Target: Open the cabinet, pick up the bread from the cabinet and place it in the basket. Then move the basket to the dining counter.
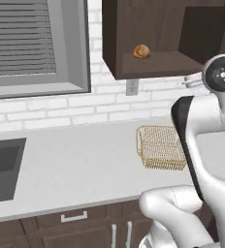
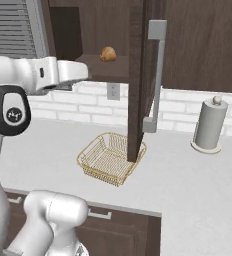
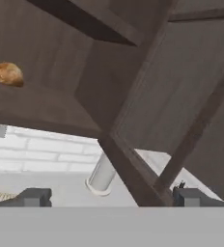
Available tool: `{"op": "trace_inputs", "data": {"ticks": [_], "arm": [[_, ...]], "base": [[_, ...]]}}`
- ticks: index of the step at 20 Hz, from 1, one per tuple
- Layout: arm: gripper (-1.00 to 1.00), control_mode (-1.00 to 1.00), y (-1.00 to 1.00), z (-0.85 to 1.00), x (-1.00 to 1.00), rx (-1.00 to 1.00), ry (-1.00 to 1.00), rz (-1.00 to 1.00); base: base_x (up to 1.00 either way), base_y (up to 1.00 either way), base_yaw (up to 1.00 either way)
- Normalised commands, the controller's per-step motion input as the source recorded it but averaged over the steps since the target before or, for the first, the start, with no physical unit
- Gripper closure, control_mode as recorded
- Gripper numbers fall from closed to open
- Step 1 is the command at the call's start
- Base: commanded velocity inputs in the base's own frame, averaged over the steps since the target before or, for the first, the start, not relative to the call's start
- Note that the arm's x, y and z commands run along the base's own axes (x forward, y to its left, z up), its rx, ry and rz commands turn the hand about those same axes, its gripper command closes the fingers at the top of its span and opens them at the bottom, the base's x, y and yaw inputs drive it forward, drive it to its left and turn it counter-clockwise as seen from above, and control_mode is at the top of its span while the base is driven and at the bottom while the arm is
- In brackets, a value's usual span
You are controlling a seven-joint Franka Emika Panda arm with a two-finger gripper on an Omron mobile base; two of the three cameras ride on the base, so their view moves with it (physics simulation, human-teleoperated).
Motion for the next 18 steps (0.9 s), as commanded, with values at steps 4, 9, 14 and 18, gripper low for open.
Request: {"op": "trace_inputs", "data": {"ticks": [4,9,14,18], "arm": [[-1.00,-1.00,0.21,0.09,0.83,0.28,0.39,0.53],[-1.00,-1.00,0.48,-0.57,0.75,0.09,0.10,0.31],[-1.00,-1.00,0.05,-0.49,0.33,0.14,-0.12,0.16],[-1.00,-1.00,0.00,-0.31,0.33,0.23,-0.18,0.10]], "base": [[0.00,0.00,0.00],[0.00,0.00,0.00],[0.00,0.00,0.00],[0.00,0.00,0.00]]}}
